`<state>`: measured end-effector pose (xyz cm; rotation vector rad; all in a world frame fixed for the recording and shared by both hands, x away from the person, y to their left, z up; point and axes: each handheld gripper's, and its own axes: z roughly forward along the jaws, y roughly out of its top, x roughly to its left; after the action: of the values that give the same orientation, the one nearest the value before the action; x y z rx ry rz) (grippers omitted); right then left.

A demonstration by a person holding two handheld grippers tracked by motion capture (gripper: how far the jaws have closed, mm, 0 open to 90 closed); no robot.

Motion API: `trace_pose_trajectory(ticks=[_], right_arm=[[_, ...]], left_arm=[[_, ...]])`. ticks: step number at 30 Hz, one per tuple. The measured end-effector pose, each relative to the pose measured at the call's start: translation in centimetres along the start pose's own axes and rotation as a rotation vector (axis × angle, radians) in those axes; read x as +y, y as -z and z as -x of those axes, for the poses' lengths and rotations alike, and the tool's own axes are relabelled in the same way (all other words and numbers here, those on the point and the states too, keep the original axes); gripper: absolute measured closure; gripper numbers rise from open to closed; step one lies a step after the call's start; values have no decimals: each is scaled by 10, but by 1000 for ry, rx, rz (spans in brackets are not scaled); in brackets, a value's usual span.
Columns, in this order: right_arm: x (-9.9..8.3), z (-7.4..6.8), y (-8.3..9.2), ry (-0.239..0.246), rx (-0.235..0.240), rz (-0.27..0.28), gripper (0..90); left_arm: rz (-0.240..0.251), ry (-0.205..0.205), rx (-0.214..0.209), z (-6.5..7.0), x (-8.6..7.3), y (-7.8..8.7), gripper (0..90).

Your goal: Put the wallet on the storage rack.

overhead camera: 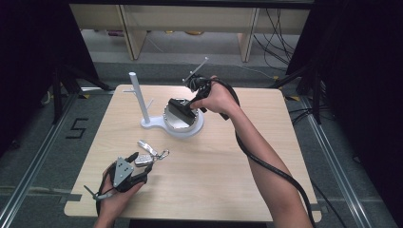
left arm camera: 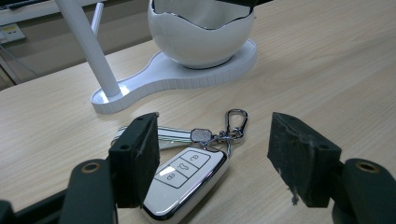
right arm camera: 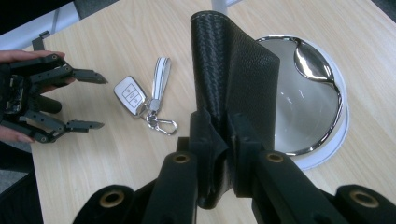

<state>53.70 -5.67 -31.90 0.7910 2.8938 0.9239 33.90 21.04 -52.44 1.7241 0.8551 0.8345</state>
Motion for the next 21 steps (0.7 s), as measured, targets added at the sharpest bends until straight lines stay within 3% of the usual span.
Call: trace_pose_trajectory(ticks=[4, 11, 15, 17, 21], right_arm=[[0, 1, -3, -17, 7, 1, 827], [5, 1, -6, 10, 9, 10, 828], [7, -2, -7, 1, 8, 7, 827], [8, -1, -8, 17, 14, 10, 827], [6, 4, -13, 2, -4, 5, 827]], left_arm=[[-1, -2, -1, 0, 0, 0, 330], [-2, -3, -2, 0, 0, 0, 330], [-3, -4, -3, 0, 0, 0, 330], [-14, -6, 2, 0, 0, 2, 330], [-11, -1, 0, 0, 0, 2, 329]])
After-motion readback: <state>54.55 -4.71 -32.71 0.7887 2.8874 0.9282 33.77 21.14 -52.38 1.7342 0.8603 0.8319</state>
